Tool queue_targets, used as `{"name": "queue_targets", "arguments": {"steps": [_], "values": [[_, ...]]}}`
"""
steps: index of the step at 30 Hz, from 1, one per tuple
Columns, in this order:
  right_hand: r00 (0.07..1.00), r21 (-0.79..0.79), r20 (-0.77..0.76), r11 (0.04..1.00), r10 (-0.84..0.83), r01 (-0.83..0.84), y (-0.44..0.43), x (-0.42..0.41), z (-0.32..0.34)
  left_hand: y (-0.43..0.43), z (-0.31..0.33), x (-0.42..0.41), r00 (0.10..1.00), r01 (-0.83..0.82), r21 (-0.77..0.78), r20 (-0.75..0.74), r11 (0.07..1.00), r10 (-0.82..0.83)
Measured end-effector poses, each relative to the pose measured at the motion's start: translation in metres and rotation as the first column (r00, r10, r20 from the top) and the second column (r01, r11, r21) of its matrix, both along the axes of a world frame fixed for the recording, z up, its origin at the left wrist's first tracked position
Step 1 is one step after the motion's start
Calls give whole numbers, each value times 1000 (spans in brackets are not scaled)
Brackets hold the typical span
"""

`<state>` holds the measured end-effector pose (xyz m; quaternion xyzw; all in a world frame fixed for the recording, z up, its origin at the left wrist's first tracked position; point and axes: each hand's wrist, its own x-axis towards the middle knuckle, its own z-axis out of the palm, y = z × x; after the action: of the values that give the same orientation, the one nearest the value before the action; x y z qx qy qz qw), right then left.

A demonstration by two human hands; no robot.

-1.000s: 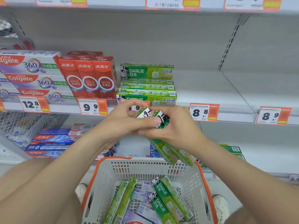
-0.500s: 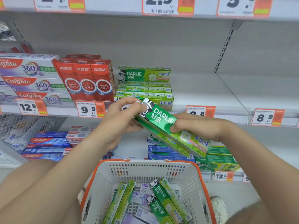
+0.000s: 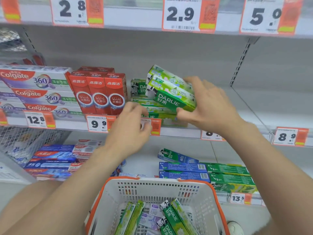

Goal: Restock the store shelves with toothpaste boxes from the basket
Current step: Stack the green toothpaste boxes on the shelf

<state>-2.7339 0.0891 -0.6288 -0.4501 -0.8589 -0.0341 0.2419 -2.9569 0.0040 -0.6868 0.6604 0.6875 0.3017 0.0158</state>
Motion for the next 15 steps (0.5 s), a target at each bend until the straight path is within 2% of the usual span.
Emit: {"name": "queue_targets", "arguments": {"steps": [2, 5, 10, 13, 15], "values": [[981, 65, 193, 998, -22, 10, 19, -13, 3, 4, -3, -1, 981, -6, -24, -196, 1000, 1], [939, 119, 345, 992, -6, -38, 43, -34, 0, 10, 1, -4, 954, -28, 3, -300, 1000, 28], [928, 19, 363, 995, 83, -96, 65, -56, -17, 18, 1, -6, 953, -12, 40, -302, 999, 23], [940, 95, 324, 985, 107, -144, 65, -52, -18, 20, -1, -1, 953, -1, 47, -303, 999, 15], [967, 151, 255, 987, 11, -51, 58, -47, -20, 19, -2, 3, 954, 15, 94, -300, 995, 14]]}}
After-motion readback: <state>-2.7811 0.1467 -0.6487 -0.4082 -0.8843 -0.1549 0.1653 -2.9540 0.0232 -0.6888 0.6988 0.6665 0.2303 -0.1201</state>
